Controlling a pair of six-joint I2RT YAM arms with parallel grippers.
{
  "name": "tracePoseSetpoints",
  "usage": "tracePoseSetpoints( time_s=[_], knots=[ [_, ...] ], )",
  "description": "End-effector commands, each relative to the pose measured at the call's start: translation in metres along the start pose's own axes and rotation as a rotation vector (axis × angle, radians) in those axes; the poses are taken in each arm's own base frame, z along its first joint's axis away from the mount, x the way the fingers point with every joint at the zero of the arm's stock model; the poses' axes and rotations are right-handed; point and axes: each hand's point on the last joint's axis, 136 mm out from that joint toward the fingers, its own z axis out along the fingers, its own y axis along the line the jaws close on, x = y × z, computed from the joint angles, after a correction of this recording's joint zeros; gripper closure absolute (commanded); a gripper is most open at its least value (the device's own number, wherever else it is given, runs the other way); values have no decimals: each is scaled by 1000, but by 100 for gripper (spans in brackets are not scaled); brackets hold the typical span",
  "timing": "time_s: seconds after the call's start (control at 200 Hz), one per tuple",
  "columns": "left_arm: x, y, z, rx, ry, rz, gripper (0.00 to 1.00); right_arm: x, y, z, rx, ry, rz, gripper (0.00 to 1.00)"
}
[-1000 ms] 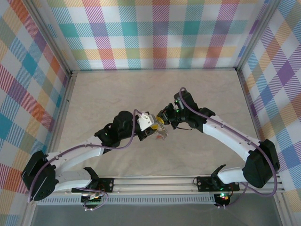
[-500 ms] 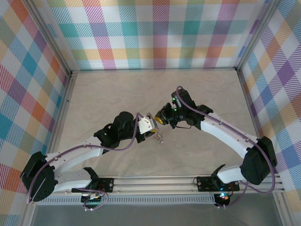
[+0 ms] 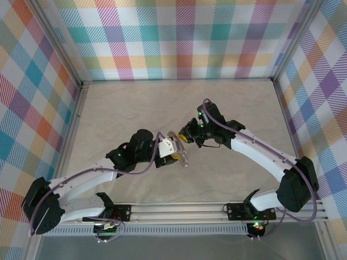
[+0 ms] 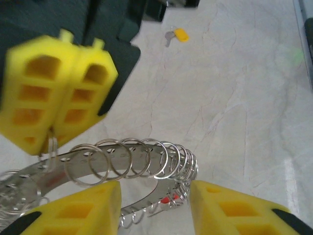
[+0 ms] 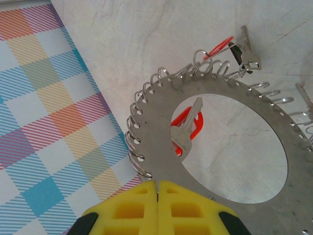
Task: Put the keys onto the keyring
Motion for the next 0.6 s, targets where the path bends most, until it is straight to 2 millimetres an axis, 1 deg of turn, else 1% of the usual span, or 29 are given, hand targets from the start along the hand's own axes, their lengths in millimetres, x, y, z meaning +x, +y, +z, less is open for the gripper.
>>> tracePoseSetpoints(
  time_s=[0.0, 0.125, 0.22, 0.295, 0.4, 0.475, 0.595],
  knots=[
    [-18, 3, -19, -52, -67, 34, 51, 2, 18, -5, -46, 1, -25, 100],
    [-17, 17, -31, -163, -78, 65, 52, 4, 19, -6, -57, 9, -18, 100],
    [-12, 37, -33, -282, -59, 64, 52, 5, 18, -8, -48, 13, -11, 100],
    [-8, 41, -27, -288, -27, 74, 52, 7, 19, -9, -49, 19, -2, 100],
    [-8, 45, -16, -288, -23, 57, 53, 8, 19, -10, -50, 26, 25, 100],
    [-16, 49, -11, -297, -61, 63, 53, 11, 21, -10, -57, 45, 48, 100],
    [-22, 52, -3, -284, -55, 99, 57, 12, 24, -13, -63, 46, 62, 100]
  ],
)
